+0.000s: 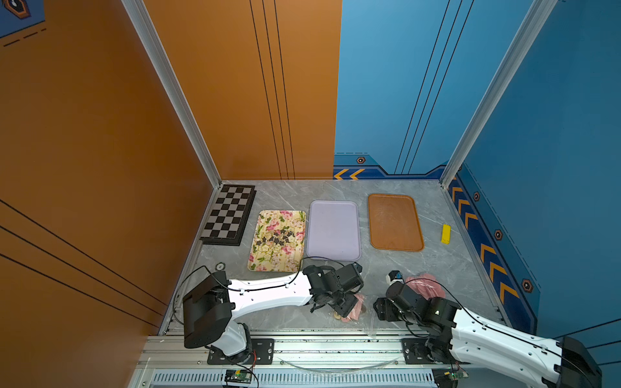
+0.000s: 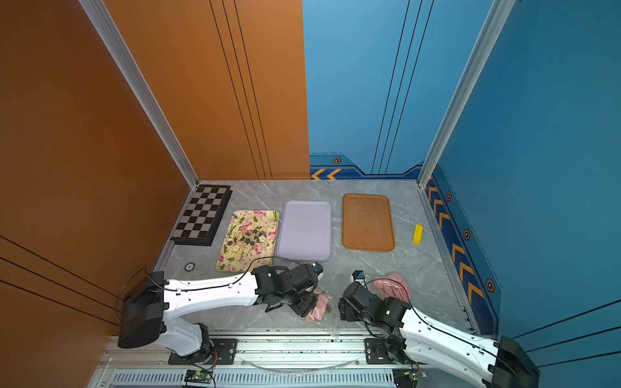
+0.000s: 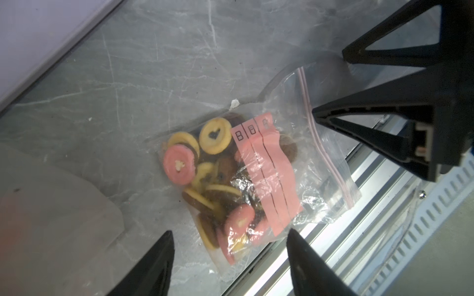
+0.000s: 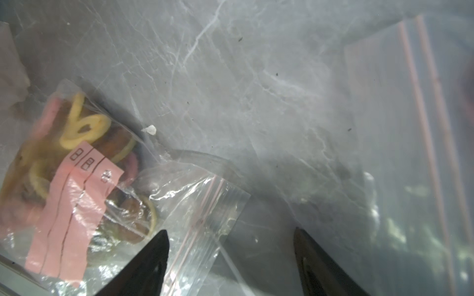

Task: Pour cookies out of the ziploc bag
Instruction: Adjust the ziploc bag at the center of the board.

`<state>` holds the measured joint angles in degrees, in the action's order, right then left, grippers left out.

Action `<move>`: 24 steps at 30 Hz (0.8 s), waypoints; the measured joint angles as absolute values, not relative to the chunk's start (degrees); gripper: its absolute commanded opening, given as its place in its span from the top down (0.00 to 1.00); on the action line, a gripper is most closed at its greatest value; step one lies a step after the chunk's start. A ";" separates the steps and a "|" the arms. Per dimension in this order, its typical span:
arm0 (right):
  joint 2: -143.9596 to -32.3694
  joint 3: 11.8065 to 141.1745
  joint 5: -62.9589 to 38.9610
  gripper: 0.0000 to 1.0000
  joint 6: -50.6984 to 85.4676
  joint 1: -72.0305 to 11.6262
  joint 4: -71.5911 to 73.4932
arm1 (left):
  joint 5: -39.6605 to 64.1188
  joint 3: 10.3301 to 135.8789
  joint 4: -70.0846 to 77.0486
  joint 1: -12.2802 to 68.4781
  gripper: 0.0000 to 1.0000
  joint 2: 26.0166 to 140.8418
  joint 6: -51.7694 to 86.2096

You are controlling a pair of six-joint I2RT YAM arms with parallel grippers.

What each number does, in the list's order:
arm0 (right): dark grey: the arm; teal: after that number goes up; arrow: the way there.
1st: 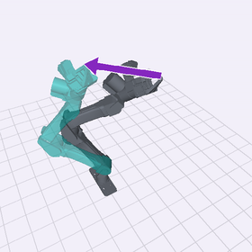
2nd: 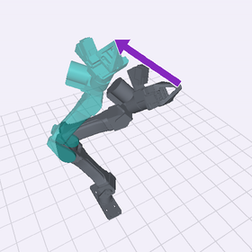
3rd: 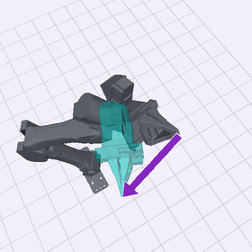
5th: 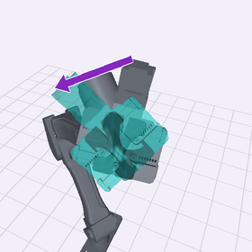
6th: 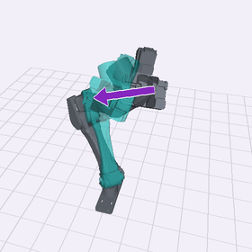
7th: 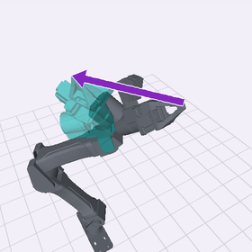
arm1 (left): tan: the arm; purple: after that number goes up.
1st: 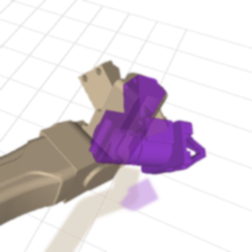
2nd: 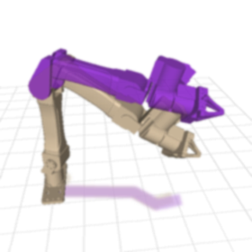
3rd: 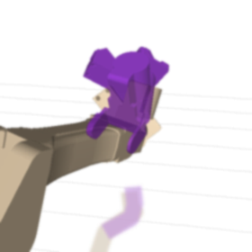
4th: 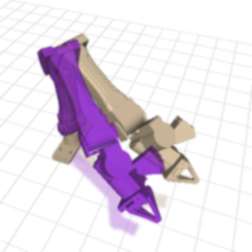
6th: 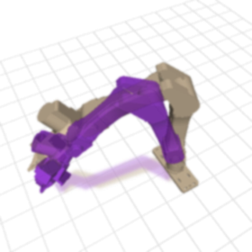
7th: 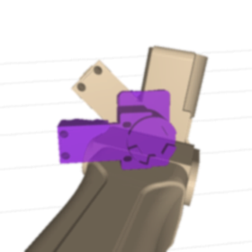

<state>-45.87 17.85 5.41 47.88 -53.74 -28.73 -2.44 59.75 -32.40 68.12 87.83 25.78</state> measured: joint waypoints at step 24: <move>-42.17 15.31 -1.98 1.00 45.23 -50.72 -20.40 | -4.47 59.77 -32.40 68.64 0.30 86.98 26.39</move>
